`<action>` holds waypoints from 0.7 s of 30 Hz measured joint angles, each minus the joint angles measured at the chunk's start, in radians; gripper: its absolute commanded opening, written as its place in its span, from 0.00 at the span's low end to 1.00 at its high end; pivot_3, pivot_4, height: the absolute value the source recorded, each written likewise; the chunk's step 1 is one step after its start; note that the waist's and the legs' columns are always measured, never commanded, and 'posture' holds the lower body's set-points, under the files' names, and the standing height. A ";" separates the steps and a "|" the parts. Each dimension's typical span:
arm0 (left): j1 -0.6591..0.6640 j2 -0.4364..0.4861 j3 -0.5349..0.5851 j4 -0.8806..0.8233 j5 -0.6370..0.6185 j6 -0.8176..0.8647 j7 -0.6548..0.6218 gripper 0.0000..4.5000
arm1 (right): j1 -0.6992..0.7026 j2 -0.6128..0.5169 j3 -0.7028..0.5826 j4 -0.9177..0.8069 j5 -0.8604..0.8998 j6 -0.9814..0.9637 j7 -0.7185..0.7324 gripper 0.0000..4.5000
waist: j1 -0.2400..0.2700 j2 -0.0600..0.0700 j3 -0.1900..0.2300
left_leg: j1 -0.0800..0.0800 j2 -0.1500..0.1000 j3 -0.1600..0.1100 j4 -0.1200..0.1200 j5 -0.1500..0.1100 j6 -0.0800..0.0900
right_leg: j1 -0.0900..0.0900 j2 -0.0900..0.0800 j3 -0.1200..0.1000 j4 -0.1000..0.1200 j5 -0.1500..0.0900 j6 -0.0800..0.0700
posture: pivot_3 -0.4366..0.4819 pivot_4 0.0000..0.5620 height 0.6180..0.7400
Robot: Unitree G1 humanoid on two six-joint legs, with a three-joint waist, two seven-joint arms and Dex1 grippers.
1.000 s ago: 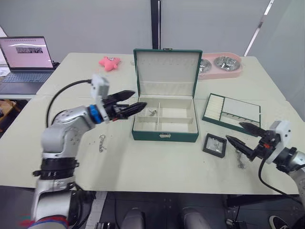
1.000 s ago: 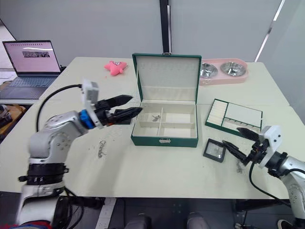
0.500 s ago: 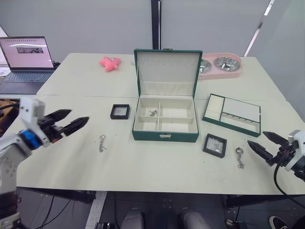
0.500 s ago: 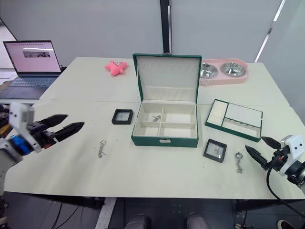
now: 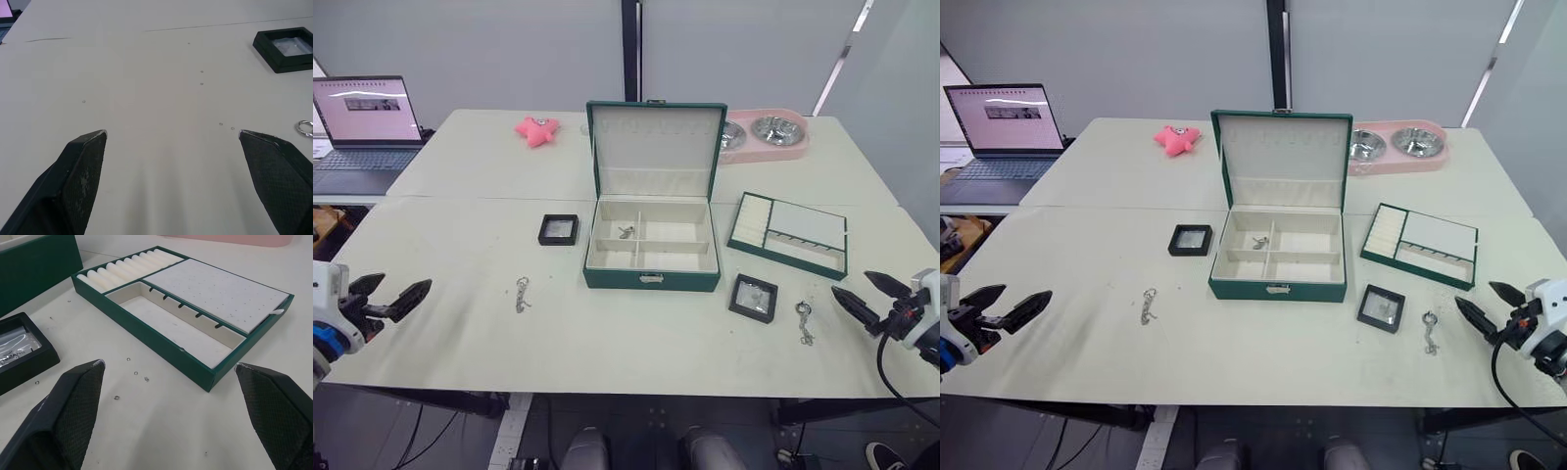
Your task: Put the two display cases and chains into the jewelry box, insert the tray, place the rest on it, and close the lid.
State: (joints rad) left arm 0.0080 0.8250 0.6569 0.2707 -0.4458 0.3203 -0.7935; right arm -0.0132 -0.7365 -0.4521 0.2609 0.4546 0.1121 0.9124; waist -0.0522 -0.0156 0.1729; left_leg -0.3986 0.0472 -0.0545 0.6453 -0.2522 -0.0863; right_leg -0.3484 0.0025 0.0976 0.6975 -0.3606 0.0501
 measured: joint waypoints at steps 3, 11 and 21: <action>-0.002 0.000 0.000 0.038 0.004 -0.033 0.016 0.99 | 0.000 0.000 0.000 0.003 -0.004 -0.009 0.000 1.00 | -0.002 0.000 0.000 | 0.000 0.000 0.000 0.000 0.000 0.000 | 0.000 0.000 0.000 0.000 0.000 0.000 | 0.48 0.27 1.00; -0.003 -0.001 0.000 0.058 0.005 -0.070 0.028 0.99 | 0.000 0.000 0.001 0.003 -0.004 -0.016 -0.001 1.00 | -0.003 0.000 0.000 | 0.000 0.000 0.000 0.000 0.000 0.000 | 0.000 0.000 0.000 0.000 0.000 0.000 | 0.48 0.27 1.00; -0.015 -0.010 0.000 0.049 0.003 -0.069 0.047 0.99 | -0.004 0.000 0.002 0.003 -0.005 -0.017 -0.002 1.00 | -0.003 0.000 0.000 | 0.000 0.000 0.000 0.000 0.000 0.000 | 0.000 0.000 0.000 0.000 0.000 0.000 | 0.48 0.27 1.00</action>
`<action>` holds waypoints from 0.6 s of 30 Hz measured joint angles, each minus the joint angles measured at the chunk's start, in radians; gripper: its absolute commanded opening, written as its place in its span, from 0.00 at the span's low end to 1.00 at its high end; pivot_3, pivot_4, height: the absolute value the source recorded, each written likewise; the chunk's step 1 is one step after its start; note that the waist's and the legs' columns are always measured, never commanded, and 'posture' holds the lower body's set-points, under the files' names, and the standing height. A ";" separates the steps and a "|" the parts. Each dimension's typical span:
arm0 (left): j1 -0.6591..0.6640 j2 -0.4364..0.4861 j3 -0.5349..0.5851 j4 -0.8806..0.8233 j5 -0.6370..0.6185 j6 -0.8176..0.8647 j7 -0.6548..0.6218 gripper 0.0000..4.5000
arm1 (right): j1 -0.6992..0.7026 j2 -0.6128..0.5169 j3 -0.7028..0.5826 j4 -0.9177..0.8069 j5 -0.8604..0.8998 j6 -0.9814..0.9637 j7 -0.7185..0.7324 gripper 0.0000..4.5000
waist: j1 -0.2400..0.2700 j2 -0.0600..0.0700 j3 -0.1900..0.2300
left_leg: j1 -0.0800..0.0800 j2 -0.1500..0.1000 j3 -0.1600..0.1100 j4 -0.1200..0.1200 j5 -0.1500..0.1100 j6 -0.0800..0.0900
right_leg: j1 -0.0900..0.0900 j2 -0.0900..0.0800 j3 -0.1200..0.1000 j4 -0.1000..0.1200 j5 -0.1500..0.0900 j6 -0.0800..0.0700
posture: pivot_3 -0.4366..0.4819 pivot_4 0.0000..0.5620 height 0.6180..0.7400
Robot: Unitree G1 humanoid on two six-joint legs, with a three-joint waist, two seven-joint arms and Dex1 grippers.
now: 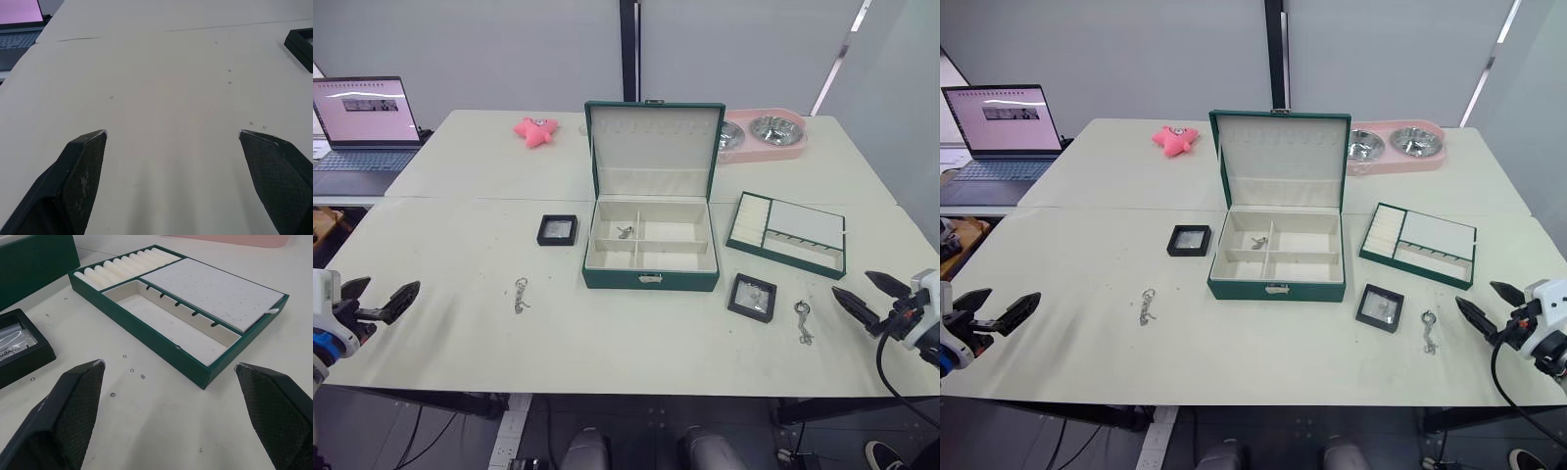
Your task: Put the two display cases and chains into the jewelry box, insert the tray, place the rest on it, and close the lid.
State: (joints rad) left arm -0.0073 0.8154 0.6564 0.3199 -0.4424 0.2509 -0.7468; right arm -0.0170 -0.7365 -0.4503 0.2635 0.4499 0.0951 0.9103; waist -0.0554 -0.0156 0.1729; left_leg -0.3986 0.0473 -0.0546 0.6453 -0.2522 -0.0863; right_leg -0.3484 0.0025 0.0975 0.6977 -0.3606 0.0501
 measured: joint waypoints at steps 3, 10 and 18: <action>-0.009 -0.010 -0.004 -0.019 -0.003 0.003 0.009 0.99 | 0.000 0.000 0.000 -0.001 0.000 0.000 0.001 1.00 | 0.000 0.000 0.000 | 0.000 0.000 0.000 0.000 0.000 0.000 | 0.000 0.000 0.000 0.000 0.000 0.000 | 0.48 0.27 1.00; -0.026 -0.075 -0.038 -0.129 -0.030 0.028 0.035 0.99 | 0.010 0.004 0.048 -0.191 0.052 0.095 0.025 1.00 | 0.000 0.000 0.000 | 0.000 0.000 0.000 0.000 0.000 0.000 | 0.000 0.000 0.000 0.000 0.000 0.000 | 0.48 0.27 1.00; -0.041 -0.166 -0.115 -0.253 -0.046 0.096 0.095 0.99 | -0.040 0.006 0.237 -0.551 0.159 0.282 0.049 1.00 | 0.003 -0.001 -0.001 | -0.001 0.000 -0.001 0.001 0.000 0.000 | 0.000 0.000 -0.001 0.000 0.000 0.000 | 0.48 0.27 1.00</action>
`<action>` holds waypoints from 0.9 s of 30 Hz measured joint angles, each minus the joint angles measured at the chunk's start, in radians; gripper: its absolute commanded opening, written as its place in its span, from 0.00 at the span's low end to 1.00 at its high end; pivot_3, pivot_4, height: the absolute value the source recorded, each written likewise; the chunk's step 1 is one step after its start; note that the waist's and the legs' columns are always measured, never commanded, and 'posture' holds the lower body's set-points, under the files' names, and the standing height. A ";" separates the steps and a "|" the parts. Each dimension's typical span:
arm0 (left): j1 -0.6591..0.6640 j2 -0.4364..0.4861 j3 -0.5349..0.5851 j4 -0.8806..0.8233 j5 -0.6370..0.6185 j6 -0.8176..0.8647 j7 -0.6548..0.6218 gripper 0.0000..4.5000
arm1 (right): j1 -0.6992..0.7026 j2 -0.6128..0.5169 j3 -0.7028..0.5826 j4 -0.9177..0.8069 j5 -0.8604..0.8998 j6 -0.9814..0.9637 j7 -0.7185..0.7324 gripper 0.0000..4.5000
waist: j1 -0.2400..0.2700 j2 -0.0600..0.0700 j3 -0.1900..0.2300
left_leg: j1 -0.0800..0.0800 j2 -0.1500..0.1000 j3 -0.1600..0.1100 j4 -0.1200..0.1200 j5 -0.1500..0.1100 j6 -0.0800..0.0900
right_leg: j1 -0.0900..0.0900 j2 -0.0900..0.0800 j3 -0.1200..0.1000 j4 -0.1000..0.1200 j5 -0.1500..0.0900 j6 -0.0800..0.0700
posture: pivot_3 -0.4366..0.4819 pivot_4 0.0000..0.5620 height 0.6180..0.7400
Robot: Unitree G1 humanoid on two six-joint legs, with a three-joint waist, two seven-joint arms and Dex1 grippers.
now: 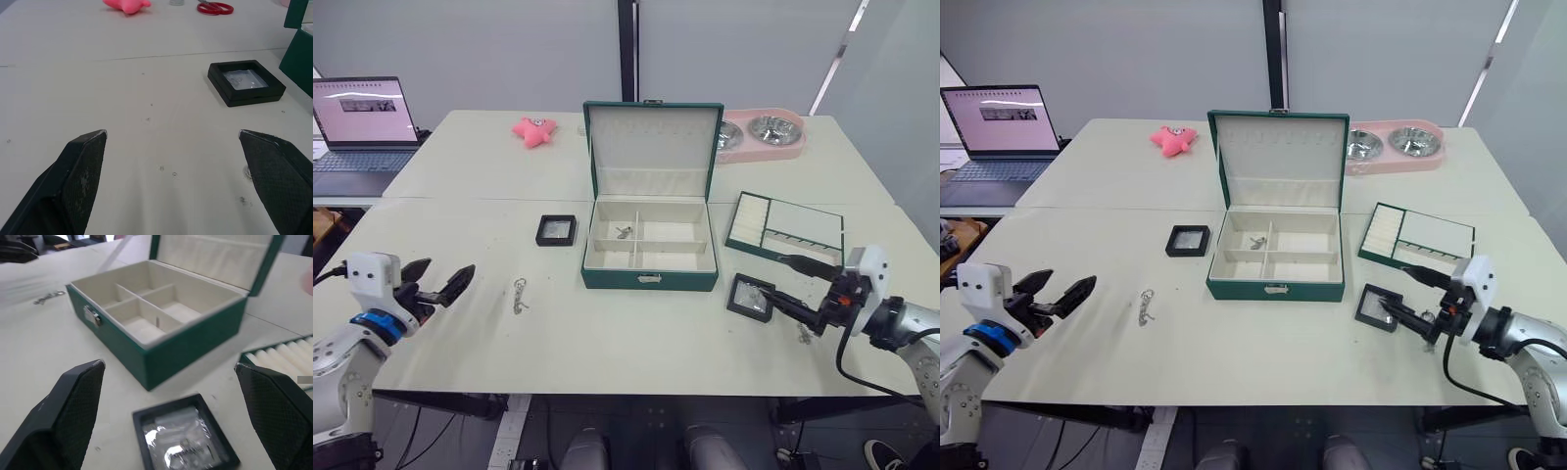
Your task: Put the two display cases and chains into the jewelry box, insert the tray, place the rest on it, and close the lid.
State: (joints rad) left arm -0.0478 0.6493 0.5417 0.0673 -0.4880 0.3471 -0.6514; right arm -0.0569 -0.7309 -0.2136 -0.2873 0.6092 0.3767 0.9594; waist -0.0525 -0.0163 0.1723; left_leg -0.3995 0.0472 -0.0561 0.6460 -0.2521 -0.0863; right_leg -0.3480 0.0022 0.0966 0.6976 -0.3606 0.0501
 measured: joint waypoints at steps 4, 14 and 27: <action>-0.004 -0.038 -0.028 -0.056 -0.001 0.016 0.035 0.99 | -0.047 0.009 0.067 -0.066 0.008 0.027 0.002 1.00 | 0.003 0.000 0.000 | 0.000 0.000 0.000 0.000 0.000 0.000 | 0.000 0.000 0.000 0.000 0.000 0.000 | 0.48 0.27 1.00; 0.097 -0.231 -0.093 -0.207 0.031 -0.008 0.189 0.99 | 0.052 0.022 0.112 -0.056 -0.045 -0.076 0.075 1.00 | 0.011 -0.002 -0.001 | 0.000 0.000 -0.001 0.000 0.000 0.000 | 0.001 0.000 0.000 0.000 0.000 0.000 | 0.48 0.27 1.00; 0.133 -0.329 -0.183 -0.239 0.137 -0.075 0.311 0.99 | 0.075 -0.010 0.116 -0.006 -0.098 -0.155 0.153 1.00 | 0.013 -0.002 -0.001 | 0.002 -0.001 -0.001 0.000 0.000 0.000 | 0.004 0.000 0.000 -0.002 0.000 0.000 | 0.48 0.27 1.00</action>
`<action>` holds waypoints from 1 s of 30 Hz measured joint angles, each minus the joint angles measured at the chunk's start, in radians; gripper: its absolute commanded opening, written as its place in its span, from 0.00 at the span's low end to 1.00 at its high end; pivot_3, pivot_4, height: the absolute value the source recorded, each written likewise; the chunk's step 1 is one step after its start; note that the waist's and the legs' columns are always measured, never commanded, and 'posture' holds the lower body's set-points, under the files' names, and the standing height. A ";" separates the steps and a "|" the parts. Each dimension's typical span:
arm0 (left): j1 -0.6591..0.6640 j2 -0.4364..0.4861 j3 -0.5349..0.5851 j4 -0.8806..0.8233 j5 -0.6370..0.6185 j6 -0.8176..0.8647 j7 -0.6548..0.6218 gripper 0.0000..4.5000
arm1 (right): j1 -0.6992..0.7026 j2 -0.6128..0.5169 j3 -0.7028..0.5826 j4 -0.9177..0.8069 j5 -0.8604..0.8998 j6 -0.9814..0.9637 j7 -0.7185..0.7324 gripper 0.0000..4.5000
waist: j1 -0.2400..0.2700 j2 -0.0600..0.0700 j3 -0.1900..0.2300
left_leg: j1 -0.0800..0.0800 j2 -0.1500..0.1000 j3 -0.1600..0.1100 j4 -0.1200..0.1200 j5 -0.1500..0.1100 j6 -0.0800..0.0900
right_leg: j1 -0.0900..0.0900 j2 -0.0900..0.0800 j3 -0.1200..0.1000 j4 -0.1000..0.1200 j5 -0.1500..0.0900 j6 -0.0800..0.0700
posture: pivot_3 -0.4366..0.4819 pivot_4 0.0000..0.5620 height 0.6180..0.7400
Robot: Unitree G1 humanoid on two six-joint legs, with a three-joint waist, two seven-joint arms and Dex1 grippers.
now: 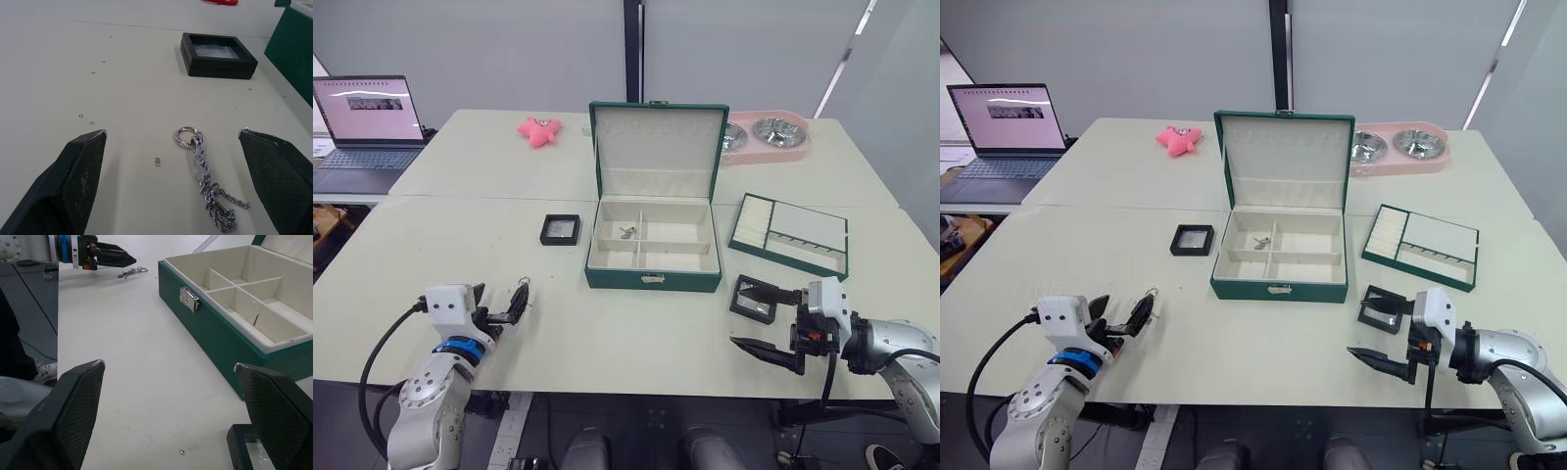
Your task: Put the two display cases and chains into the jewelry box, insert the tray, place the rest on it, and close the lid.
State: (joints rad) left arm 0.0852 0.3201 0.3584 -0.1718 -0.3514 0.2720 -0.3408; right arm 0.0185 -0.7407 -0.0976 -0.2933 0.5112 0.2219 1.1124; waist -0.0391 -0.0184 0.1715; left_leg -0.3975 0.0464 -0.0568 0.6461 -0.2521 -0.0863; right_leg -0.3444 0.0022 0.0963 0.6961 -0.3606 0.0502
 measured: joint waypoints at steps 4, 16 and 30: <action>-0.015 -0.005 -0.037 0.027 0.042 0.002 0.026 0.99 | -0.024 0.000 0.001 0.008 -0.007 0.000 -0.001 1.00 | 0.001 0.000 0.000 | 0.000 0.000 0.000 0.000 0.000 0.000 | 0.000 0.000 0.000 0.000 0.000 0.000 | 0.48 0.27 1.00; -0.040 0.032 -0.067 0.050 0.083 0.050 0.043 0.99 | -0.037 0.007 0.002 0.013 -0.007 0.011 -0.010 1.00 | 0.004 0.001 0.000 | 0.002 0.000 0.000 0.000 0.000 0.000 | 0.002 0.000 0.000 0.000 0.000 0.000 | 0.48 0.27 1.00; -0.026 0.036 -0.080 0.063 0.078 0.069 0.001 0.66 | -0.050 0.007 0.001 0.010 0.003 0.031 -0.024 1.00 | 0.004 0.008 -0.006 | 0.007 0.000 0.001 -0.002 0.000 0.000 | 0.008 0.000 0.001 -0.004 0.000 0.000 | 0.48 0.27 1.00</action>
State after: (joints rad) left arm 0.0592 0.3557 0.2783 -0.1089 -0.2732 0.3410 -0.3393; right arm -0.0318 -0.7338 -0.0962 -0.2834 0.5144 0.2526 1.0884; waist -0.0356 -0.0106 0.1650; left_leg -0.3903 0.0460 -0.0558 0.6446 -0.2524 -0.0861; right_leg -0.3366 0.0020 0.0971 0.6921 -0.3607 0.0503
